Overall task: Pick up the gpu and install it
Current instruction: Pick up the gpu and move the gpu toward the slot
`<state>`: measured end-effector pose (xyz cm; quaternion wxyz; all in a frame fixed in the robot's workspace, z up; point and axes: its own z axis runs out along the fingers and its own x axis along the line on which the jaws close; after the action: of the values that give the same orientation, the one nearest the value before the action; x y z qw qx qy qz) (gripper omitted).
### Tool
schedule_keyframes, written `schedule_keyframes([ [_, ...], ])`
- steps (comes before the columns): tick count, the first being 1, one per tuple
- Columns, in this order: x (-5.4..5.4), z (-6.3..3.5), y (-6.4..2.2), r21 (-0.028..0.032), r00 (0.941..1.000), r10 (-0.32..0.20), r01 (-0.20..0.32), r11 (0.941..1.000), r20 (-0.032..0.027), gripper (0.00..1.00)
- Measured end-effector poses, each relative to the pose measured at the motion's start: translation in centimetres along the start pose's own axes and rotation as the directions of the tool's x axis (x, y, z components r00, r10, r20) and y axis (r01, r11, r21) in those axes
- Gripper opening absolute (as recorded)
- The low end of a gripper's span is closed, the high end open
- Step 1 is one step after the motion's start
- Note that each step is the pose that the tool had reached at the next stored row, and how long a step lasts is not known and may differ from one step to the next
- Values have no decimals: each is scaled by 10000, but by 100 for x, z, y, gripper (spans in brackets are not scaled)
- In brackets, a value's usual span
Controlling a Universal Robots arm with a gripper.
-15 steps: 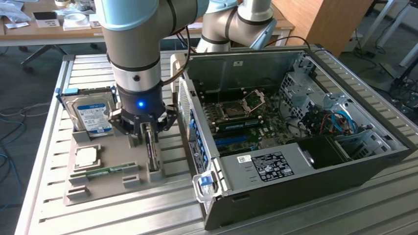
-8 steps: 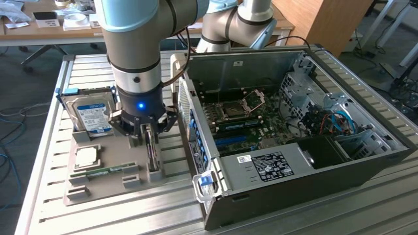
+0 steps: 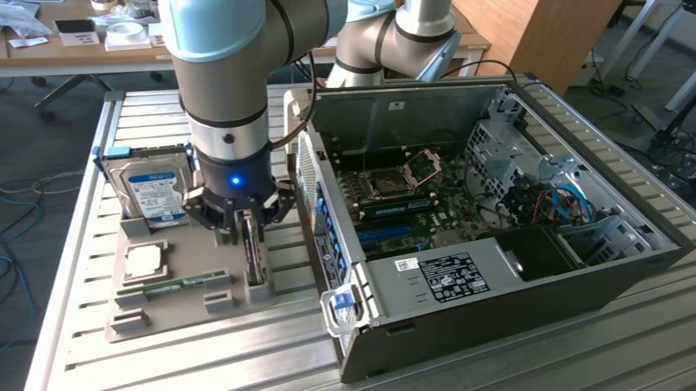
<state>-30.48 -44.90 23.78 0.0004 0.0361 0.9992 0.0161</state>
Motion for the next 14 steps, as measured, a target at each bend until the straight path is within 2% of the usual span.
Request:
schedule_keyframes([
  [14,2,39,14,-1,10000,2,-2,10000,1,42],
])
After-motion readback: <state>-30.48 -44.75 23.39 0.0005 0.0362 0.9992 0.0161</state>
